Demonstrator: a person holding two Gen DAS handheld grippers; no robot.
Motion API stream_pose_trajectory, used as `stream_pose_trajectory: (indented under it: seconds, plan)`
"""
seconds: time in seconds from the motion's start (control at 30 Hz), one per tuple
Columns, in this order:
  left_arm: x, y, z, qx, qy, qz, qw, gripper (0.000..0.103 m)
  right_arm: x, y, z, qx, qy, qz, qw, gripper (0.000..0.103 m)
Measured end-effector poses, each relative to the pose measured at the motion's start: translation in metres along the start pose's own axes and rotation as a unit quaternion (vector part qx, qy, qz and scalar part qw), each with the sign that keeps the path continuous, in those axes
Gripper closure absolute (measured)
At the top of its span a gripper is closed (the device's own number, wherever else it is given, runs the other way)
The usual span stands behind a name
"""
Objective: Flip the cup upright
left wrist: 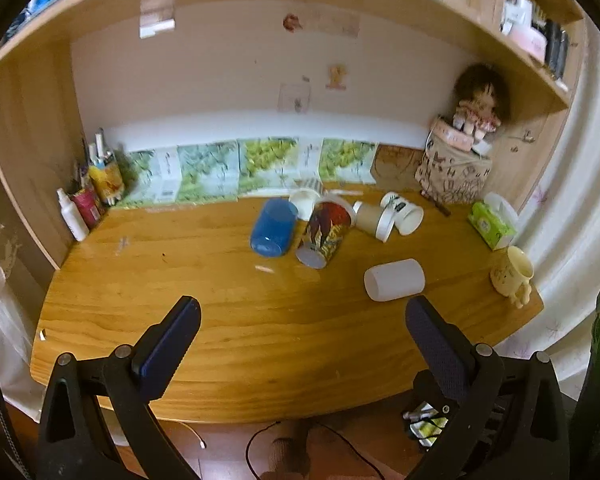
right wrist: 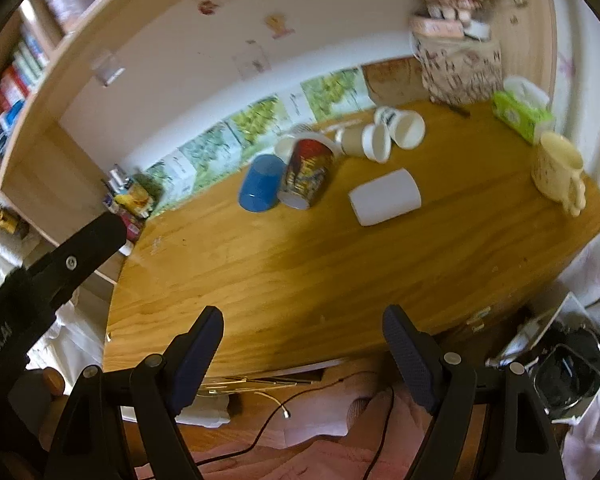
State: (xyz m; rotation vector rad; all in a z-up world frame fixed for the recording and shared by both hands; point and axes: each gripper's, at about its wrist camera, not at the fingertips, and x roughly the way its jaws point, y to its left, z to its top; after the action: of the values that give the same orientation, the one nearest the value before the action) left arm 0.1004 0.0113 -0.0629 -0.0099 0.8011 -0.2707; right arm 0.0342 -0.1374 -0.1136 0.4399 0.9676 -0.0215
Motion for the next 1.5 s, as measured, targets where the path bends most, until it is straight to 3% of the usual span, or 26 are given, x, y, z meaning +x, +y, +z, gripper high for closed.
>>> stream_pose_trajectory:
  seconds: [0.3, 0.83, 1.27, 1.5]
  plan:
    - [0.062, -0.014, 0.032, -0.012, 0.06, 0.012, 0.9981, 0.001, 0.054, -0.035, 0.053, 0.016, 0.076, 0.016, 0.997, 0.021]
    - [0.16, -0.052, 0.096, 0.007, 0.134, 0.035, 0.9903, 0.001, 0.128, -0.069, 0.15, -0.007, 0.147, 0.044, 0.988, 0.021]
    - [0.248, -0.076, 0.118, 0.03, 0.226, 0.057, 0.9721, 0.001, 0.18, -0.089, 0.19, -0.007, 0.208, 0.056, 0.976, 0.021]
    - [0.296, -0.071, 0.116, 0.022, 0.293, 0.064, 0.9536, 0.002, 0.201, -0.101, 0.201, -0.005, 0.234, 0.053, 0.971, 0.021]
